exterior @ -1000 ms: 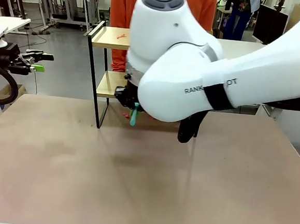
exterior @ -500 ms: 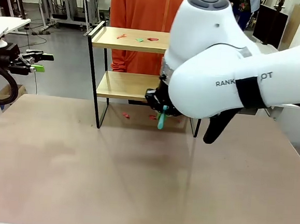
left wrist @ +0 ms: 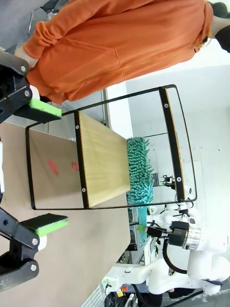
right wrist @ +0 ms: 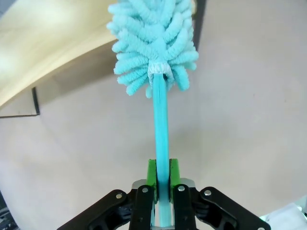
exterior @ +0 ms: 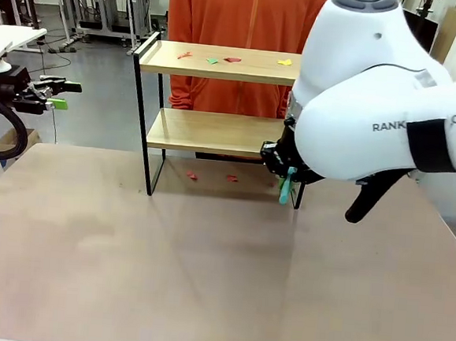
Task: Clean the shelf.
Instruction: Clean the specific section of the Shelf indicated by the human with the Duster.
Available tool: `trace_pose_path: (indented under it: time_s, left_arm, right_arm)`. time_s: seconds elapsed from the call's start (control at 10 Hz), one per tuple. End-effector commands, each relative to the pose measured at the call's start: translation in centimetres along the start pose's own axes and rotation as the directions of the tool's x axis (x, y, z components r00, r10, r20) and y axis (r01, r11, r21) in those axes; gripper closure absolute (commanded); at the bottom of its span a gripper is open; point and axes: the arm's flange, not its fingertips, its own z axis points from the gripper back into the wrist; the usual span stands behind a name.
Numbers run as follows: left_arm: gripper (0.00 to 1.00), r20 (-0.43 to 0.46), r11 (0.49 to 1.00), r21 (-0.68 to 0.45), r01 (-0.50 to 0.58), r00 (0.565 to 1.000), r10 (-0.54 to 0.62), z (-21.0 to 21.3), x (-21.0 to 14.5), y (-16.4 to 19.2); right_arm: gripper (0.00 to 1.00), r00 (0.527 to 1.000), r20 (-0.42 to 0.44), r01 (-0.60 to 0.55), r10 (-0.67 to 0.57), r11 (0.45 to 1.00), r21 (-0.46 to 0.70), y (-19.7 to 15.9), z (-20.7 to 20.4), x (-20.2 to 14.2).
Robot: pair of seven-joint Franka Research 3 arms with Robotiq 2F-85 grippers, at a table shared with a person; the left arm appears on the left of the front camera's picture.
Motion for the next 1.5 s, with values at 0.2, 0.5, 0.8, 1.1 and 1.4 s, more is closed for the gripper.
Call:
trace_pose_path:
  time_s: [0.2, 0.5, 0.8, 1.1, 1.4]
  left_arm:
    - [0.00, -0.018, 1.000, -0.007, 0.011, 1.000, -0.011, -0.1, 0.2, -0.3]
    - [0.00, -0.018, 1.000, -0.007, 0.011, 1.000, -0.011, -0.1, 0.2, -0.3]
    - [0.00, -0.018, 1.000, -0.007, 0.011, 1.000, -0.011, -0.1, 0.2, -0.3]
    - [0.00, -0.018, 1.000, -0.007, 0.011, 1.000, -0.011, -0.1, 0.2, -0.3]
    - [0.00, -0.018, 1.000, -0.007, 0.011, 1.000, -0.011, -0.1, 0.2, -0.3]
  right_arm:
    - [0.87, 1.000, 0.000, 0.000, 0.000, 1.000, 0.000, 0.0, 0.0, 0.0]
    - [0.87, 0.997, 0.063, -0.038, 0.034, 0.996, 0.076, 0.1, 2.3, -0.6]
    - [0.87, 0.992, 0.117, -0.073, 0.045, 0.967, 0.244, -0.3, 5.2, -1.0]
    - [0.87, 0.992, 0.037, -0.123, 0.118, 0.904, 0.410, -0.9, 5.9, -1.0]
    - [0.87, 0.944, -0.025, -0.256, 0.328, 0.781, 0.569, -3.4, 6.3, -0.7]
